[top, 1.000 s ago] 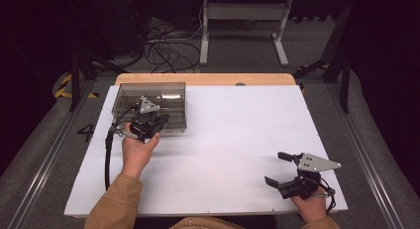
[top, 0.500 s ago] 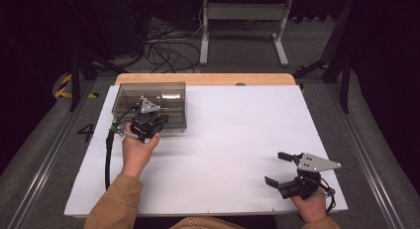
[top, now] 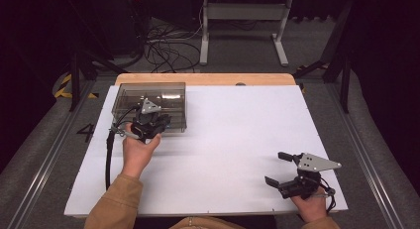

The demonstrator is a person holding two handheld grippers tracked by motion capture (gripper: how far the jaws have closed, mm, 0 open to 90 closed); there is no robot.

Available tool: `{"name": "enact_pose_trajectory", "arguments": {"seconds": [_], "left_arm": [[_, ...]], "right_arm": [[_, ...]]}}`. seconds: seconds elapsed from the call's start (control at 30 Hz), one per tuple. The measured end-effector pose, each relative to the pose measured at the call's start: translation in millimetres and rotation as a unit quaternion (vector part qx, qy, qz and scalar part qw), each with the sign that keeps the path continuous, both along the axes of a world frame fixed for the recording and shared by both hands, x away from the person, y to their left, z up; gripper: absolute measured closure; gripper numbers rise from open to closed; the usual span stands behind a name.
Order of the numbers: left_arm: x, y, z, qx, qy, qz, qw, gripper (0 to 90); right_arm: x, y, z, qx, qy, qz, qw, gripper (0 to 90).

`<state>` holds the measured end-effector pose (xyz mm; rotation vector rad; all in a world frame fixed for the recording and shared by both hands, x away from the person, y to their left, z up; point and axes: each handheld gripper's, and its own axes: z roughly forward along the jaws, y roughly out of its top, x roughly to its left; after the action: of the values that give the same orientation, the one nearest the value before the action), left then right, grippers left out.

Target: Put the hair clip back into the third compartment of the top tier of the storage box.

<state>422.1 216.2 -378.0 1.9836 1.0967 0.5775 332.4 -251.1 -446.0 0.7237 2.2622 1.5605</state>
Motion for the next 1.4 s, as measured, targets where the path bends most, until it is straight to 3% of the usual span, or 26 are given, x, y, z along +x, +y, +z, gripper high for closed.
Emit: {"name": "enact_pose_trajectory", "arguments": {"seconds": [0.5,0.73,1.03,1.17,1.3,1.4], "left_arm": [[-17.5,-4.7,16.2,-0.03,-0.02,-0.036,0.9987,58.5],[-26.3,-7.7,21.9,-0.017,-0.038,-0.037,0.9984,56.1],[-37.0,-4.5,29.0,-0.047,-0.037,-0.073,0.9956,40.5],[-45.6,-1.4,33.5,-0.067,-0.042,-0.095,0.9923,29.4],[-56.7,3.0,37.3,-0.091,-0.07,-0.121,0.986,21.9],[-62.8,10.4,39.5,-0.123,-0.072,-0.134,0.9807,23.1]], "right_arm": [[-0.1,-0.9,0.2,0.002,-0.002,0.0,1.0,2.1],[-0.4,-0.9,0.3,0.001,-0.002,0.0,1.0,2.1],[-0.4,-0.7,0.2,0.001,-0.001,0.0,1.0,2.1],[-0.3,-0.8,0.2,0.002,-0.001,0.0,1.0,2.1],[-0.1,-0.6,0.0,0.003,-0.001,0.001,1.0,2.1],[-0.2,-0.6,0.1,0.002,-0.001,0.001,1.0,2.1]]}}
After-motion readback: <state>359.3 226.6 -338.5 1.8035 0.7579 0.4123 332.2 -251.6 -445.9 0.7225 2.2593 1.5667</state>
